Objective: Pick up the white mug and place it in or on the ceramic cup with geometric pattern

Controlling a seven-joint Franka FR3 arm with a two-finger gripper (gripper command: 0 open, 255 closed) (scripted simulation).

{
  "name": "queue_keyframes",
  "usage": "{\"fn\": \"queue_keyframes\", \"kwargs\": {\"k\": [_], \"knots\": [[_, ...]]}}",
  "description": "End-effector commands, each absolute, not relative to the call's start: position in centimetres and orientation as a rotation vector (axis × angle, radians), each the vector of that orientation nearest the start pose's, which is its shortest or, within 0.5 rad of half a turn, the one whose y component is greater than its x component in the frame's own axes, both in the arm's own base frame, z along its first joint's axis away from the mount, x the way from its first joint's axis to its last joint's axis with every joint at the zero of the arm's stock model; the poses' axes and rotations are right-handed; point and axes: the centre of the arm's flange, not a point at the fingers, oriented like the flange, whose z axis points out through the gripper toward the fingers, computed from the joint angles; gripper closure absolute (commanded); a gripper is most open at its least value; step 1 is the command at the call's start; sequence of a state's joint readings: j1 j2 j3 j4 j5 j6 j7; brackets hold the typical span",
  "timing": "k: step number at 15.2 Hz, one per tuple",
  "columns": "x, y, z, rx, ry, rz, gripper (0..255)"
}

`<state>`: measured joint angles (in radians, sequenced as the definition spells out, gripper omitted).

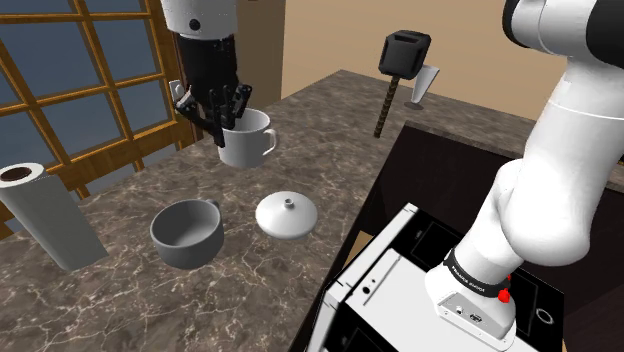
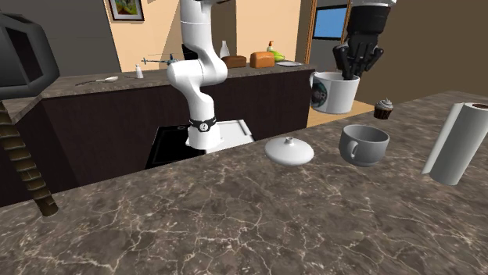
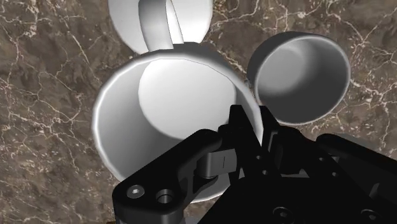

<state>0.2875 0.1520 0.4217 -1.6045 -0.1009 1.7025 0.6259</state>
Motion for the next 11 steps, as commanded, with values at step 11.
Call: {"fn": "queue_keyframes", "kwargs": {"k": [11], "knots": [[45.4,49.8,53.5,-3.192,-0.150,0.013,255]]}}
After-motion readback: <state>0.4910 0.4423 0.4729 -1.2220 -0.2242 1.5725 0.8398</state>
